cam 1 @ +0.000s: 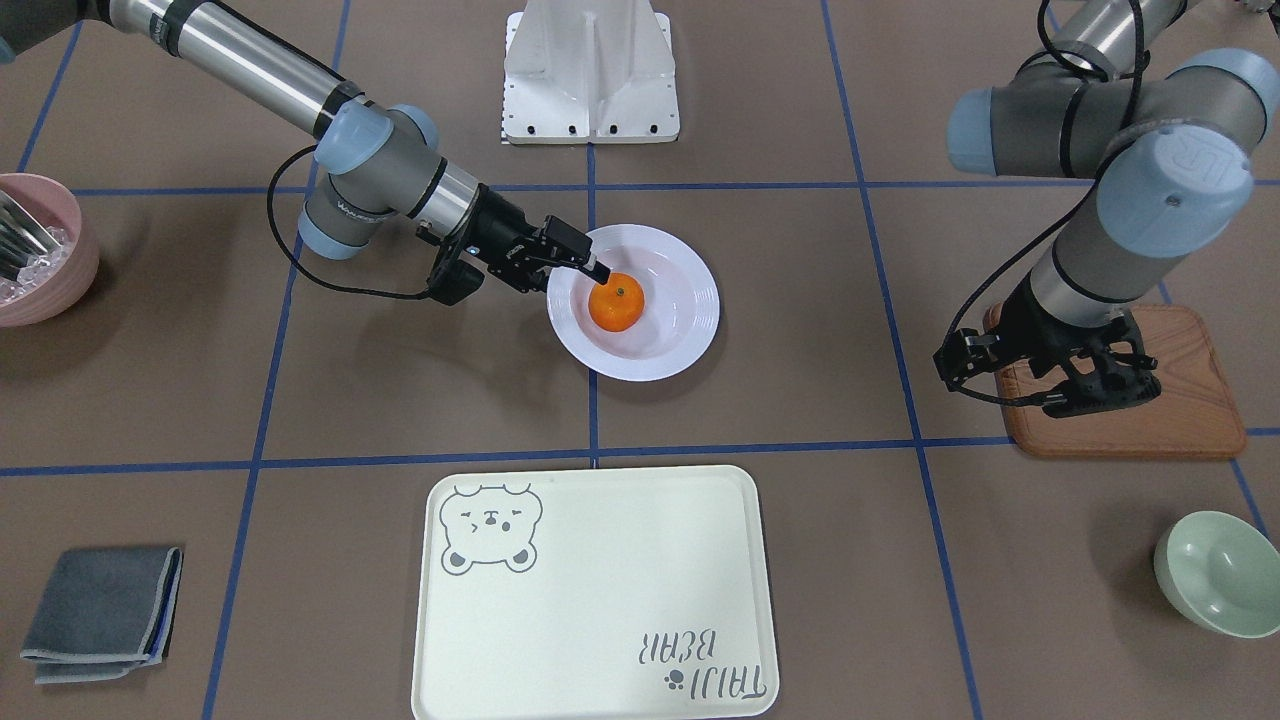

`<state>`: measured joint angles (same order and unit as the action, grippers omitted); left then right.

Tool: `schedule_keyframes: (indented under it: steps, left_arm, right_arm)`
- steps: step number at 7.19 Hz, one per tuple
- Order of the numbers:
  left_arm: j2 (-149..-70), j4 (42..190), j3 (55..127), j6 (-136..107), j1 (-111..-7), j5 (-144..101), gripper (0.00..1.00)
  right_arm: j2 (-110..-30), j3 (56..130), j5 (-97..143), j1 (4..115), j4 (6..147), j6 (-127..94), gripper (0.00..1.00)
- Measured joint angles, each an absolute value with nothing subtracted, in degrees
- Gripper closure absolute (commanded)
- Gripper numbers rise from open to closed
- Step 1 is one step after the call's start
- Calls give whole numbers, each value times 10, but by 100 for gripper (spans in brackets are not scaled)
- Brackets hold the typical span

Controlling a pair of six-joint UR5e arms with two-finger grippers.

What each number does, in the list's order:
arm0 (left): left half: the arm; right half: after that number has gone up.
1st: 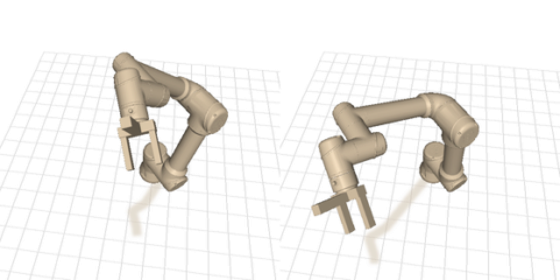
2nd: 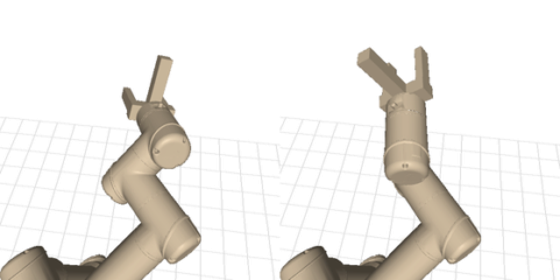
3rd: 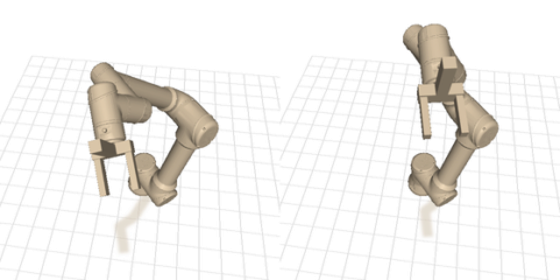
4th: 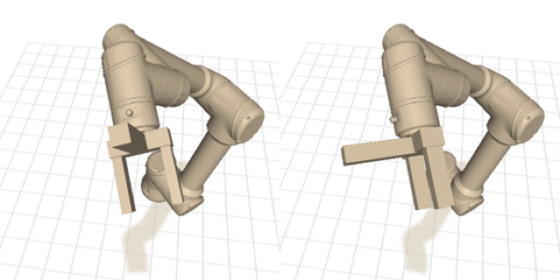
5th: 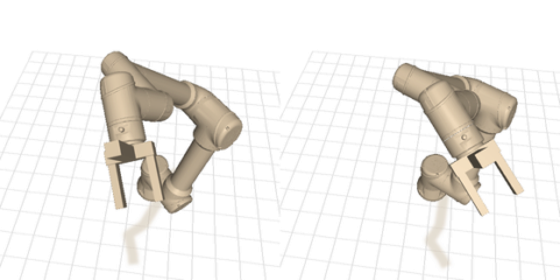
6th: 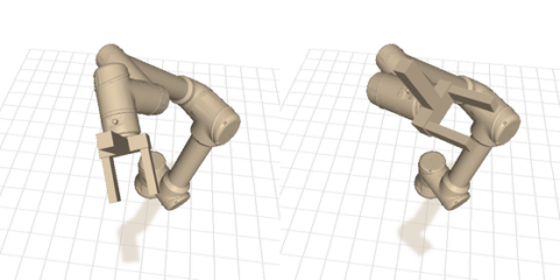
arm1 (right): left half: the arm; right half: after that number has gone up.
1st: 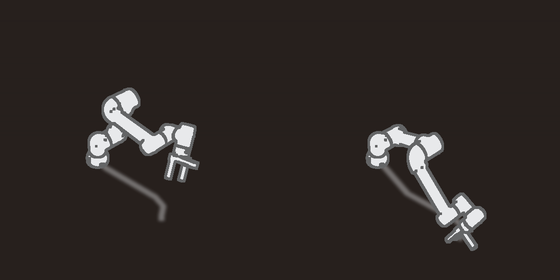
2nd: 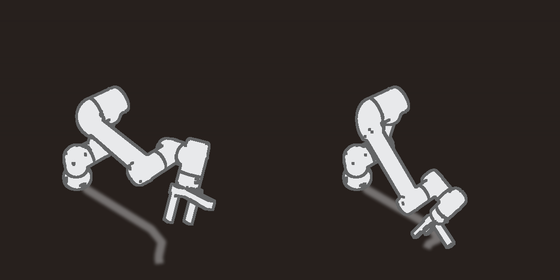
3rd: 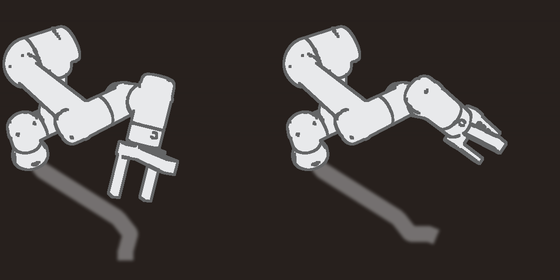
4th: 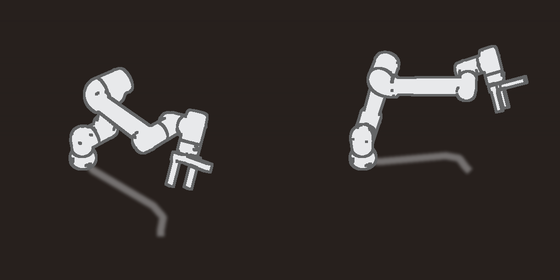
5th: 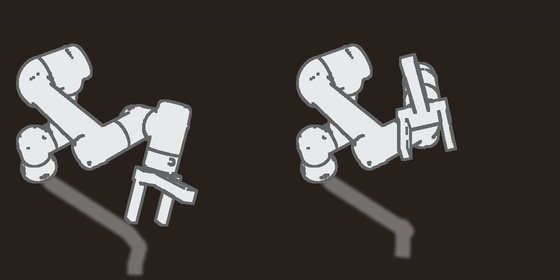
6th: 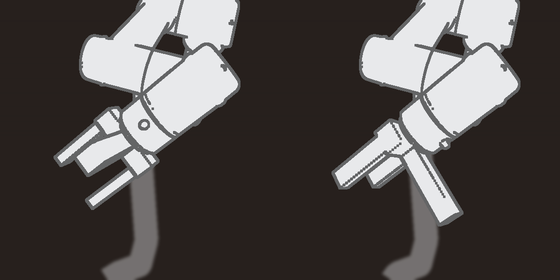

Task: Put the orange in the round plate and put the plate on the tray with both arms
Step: 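Grip the white plate rim nearest the right gripper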

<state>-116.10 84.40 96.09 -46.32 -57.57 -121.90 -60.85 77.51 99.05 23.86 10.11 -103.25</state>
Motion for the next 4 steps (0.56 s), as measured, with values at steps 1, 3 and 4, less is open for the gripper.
schedule_keyframes:
  steps: [1,3,4]
  left_arm:
    - [-1161,844,960,-463,-576,-1219,2]
    - [-1161,844,960,-463,-576,-1219,2]
    - [-1161,844,960,-463,-576,-1219,2]
  right_arm:
    - [-608,779,991,239,101,-1033,7]
    - [-606,784,990,240,101,-1041,29]
    - [-604,784,990,240,102,-1050,41]
